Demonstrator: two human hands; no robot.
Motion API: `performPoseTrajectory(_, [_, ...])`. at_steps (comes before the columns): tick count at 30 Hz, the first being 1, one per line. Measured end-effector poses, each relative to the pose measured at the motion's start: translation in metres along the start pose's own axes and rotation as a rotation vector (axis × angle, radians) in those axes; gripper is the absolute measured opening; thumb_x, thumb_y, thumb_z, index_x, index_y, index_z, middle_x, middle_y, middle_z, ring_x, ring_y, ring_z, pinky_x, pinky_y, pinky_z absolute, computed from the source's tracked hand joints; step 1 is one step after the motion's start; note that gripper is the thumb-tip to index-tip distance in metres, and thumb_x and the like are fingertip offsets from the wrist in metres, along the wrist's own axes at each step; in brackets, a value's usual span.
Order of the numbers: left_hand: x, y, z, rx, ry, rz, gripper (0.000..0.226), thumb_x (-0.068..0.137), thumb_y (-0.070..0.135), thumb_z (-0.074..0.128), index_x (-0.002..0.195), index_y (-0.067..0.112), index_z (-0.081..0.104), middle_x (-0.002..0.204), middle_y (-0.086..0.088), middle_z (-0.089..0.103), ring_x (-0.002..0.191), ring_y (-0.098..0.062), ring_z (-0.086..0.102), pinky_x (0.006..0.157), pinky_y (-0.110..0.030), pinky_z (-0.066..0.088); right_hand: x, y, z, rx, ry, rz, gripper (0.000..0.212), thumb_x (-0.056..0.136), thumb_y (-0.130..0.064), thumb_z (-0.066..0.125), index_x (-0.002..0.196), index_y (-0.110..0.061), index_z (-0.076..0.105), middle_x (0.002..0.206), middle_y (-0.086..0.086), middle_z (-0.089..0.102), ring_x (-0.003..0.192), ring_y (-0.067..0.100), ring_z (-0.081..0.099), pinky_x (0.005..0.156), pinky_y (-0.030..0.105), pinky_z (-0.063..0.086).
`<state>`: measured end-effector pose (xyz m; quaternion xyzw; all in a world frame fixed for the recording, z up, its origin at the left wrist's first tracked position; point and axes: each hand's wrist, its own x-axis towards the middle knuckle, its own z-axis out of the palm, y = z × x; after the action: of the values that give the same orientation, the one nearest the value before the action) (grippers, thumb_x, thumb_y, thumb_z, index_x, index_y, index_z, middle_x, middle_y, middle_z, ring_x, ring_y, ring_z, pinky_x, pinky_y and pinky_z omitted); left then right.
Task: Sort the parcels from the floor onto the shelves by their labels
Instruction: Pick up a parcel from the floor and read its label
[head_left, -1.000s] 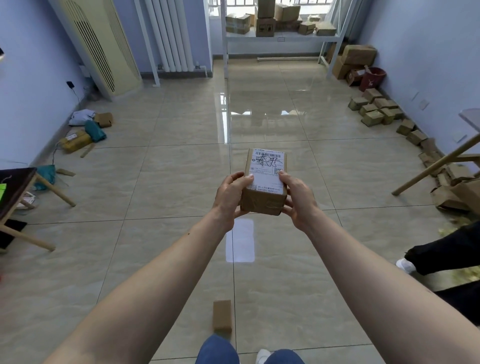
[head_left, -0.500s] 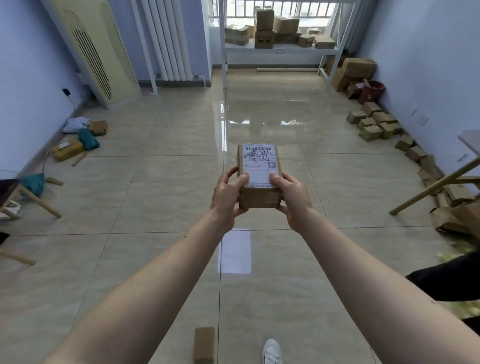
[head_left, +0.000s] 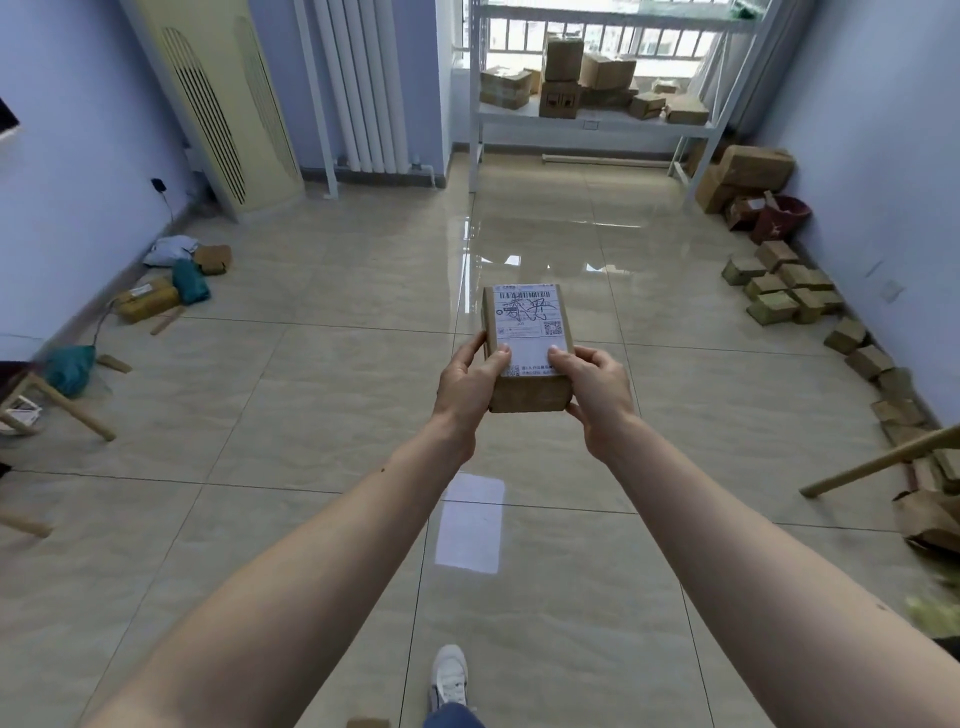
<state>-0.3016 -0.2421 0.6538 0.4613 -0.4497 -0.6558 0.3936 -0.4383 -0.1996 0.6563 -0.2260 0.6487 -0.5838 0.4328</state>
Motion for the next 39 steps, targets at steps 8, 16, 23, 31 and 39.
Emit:
performPoseTrajectory(8, [0.117, 0.047, 0.011, 0.043, -0.027, 0.075, 0.027, 0.096, 0.025, 0.056, 0.121, 0.034, 0.06, 0.115, 0.002, 0.069, 0.1, -0.016, 0.067, 0.083, -0.035, 0.057, 0.109, -0.047, 0.039, 0.034, 0.006, -0.024, 0.04, 0.085, -0.022, 0.073, 0.12, -0.006, 0.063, 0.112, 0.012, 0.072, 0.1, 0.025, 0.069, 0.094, 0.044, 0.055])
performPoseTrajectory(16, [0.242, 0.103, 0.019, 0.127, -0.04, 0.133, 0.02, 0.095, 0.027, 0.059, 0.109, 0.041, 0.057, 0.115, -0.004, 0.07, 0.11, -0.026, 0.067, 0.095, -0.045, 0.054, 0.218, -0.099, 0.082, 0.132, 0.01, -0.047, 0.03, 0.084, -0.016, 0.072, 0.112, -0.017, 0.06, 0.102, 0.005, 0.072, 0.086, 0.015, 0.068, 0.083, 0.035, 0.055])
performPoseTrajectory(23, [0.358, 0.123, 0.047, 0.083, -0.006, 0.133, 0.008, 0.093, 0.028, 0.063, 0.094, 0.036, 0.059, 0.098, 0.012, 0.07, 0.1, -0.019, 0.069, 0.087, -0.037, 0.057, 0.325, -0.134, 0.096, 0.127, 0.031, -0.069, 0.054, 0.082, -0.017, 0.073, 0.133, -0.007, 0.055, 0.115, 0.008, 0.07, 0.1, 0.017, 0.068, 0.092, 0.037, 0.053])
performPoseTrajectory(31, [0.487, 0.153, 0.095, 0.058, 0.052, 0.119, 0.045, 0.091, 0.03, 0.066, 0.128, 0.008, 0.057, 0.12, -0.01, 0.069, 0.109, -0.027, 0.067, 0.095, -0.043, 0.055, 0.46, -0.181, 0.1, 0.081, 0.016, -0.093, 0.058, 0.084, -0.018, 0.073, 0.137, -0.004, 0.053, 0.122, 0.011, 0.069, 0.11, 0.023, 0.067, 0.1, 0.041, 0.051])
performPoseTrajectory(39, [0.605, 0.18, 0.115, 0.069, 0.047, 0.137, 0.01, 0.094, 0.029, 0.062, 0.102, 0.024, 0.062, 0.108, -0.002, 0.072, 0.1, -0.021, 0.069, 0.091, -0.038, 0.056, 0.579, -0.217, 0.127, 0.064, -0.005, -0.088, 0.061, 0.084, -0.018, 0.074, 0.138, -0.003, 0.051, 0.124, 0.012, 0.068, 0.113, 0.024, 0.065, 0.104, 0.045, 0.049])
